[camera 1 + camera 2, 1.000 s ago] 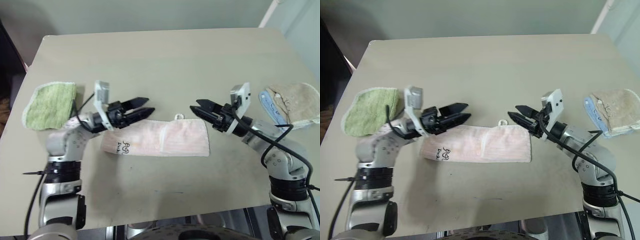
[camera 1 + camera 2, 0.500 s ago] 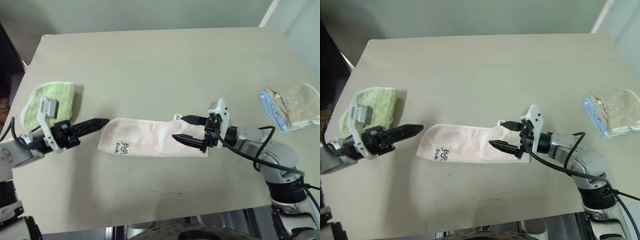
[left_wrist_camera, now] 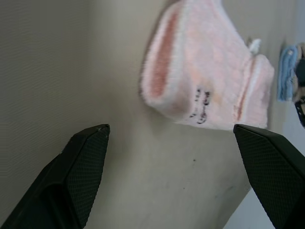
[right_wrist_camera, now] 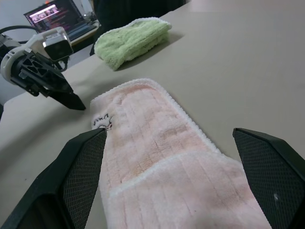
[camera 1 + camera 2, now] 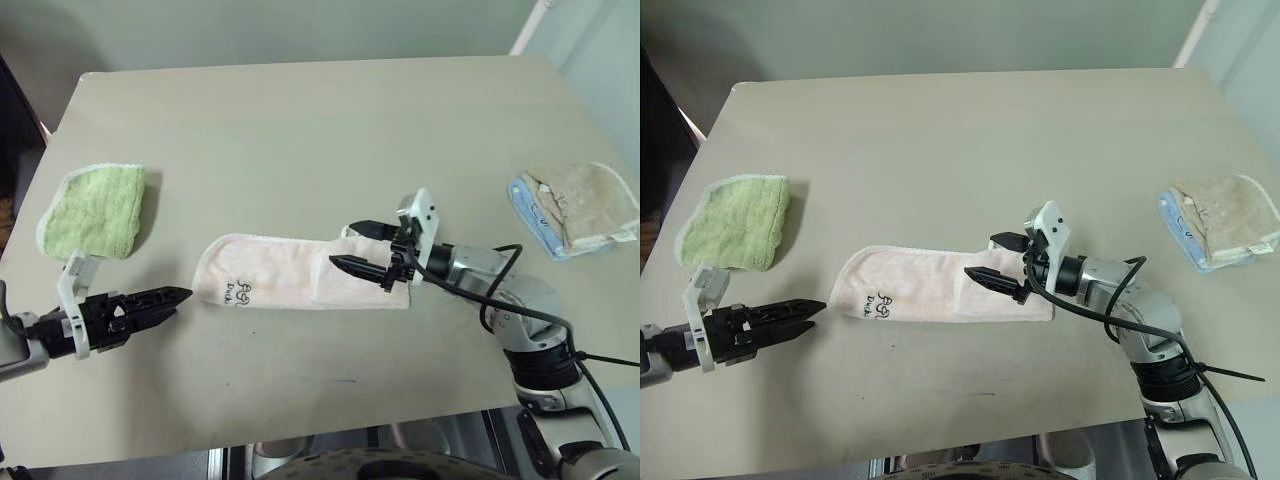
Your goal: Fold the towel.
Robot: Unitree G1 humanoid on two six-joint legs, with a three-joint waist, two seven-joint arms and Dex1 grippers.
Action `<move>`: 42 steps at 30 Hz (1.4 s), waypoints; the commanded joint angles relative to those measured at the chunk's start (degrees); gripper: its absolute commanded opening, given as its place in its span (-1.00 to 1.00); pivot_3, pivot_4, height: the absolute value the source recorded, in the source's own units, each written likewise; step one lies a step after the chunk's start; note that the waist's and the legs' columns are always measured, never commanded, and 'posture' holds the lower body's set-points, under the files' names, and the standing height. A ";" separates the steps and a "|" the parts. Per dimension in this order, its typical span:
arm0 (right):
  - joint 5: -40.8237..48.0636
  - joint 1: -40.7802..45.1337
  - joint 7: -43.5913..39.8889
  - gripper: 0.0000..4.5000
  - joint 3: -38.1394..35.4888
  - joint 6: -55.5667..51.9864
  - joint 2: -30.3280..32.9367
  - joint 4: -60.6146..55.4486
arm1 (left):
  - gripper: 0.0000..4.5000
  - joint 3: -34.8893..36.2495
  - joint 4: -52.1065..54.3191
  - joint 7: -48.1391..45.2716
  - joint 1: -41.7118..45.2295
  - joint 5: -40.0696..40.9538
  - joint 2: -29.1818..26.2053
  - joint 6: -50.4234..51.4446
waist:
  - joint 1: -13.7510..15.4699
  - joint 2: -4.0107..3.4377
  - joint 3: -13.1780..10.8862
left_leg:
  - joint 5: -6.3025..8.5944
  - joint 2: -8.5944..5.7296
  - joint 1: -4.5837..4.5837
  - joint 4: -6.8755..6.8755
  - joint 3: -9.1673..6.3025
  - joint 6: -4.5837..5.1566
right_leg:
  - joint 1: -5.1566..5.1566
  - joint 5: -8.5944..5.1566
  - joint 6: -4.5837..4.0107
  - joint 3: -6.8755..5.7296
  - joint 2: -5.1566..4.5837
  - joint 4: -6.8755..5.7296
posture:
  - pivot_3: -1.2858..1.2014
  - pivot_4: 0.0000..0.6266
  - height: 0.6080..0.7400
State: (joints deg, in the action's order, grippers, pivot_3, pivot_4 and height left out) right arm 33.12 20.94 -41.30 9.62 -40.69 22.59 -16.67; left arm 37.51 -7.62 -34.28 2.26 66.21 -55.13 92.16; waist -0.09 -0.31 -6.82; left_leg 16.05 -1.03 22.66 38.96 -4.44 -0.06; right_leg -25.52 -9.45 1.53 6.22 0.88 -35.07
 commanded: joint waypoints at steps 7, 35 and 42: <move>-1.49 -0.84 2.44 0.99 -1.34 1.72 -1.44 -1.76 | 1.00 -2.00 -4.32 2.25 5.23 -4.47 7.16 -0.95 | 0.90 -0.18 -0.08 | 0.07 -0.03 -0.79 -0.46 -0.01 0.58 | 0.27 0.14 -0.30 0.11 -0.02 -0.17 | 0.03 -0.52 1.00; -1.21 -2.05 4.69 1.00 -3.09 0.13 -1.26 -3.78 | 0.61 -2.04 -9.20 10.75 13.70 2.69 12.24 0.34 | 1.95 0.03 -0.06 | -0.68 -0.28 -0.68 -0.82 -0.27 -0.29 | 0.41 0.12 -0.26 0.22 -0.01 -0.16 | 0.03 -0.52 1.00; -1.04 -2.54 4.94 1.00 -2.94 -0.11 -1.24 -4.46 | -0.52 -2.46 -9.08 11.34 14.43 3.15 13.29 0.34 | 1.39 0.47 -0.22 | -0.60 -0.13 -0.67 -0.82 -0.27 -0.46 | 0.32 0.14 -0.31 0.20 0.13 -0.17 | 0.03 -0.52 1.00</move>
State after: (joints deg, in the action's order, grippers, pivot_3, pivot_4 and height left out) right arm 31.49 18.50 -36.52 7.68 -40.89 21.15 -18.60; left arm 34.74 -16.80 -23.05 15.98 68.44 -41.65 92.20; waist 1.30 0.16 -7.04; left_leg 15.48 -1.14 21.99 38.14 -4.70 -0.56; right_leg -25.21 -9.33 1.20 6.41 1.04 -35.23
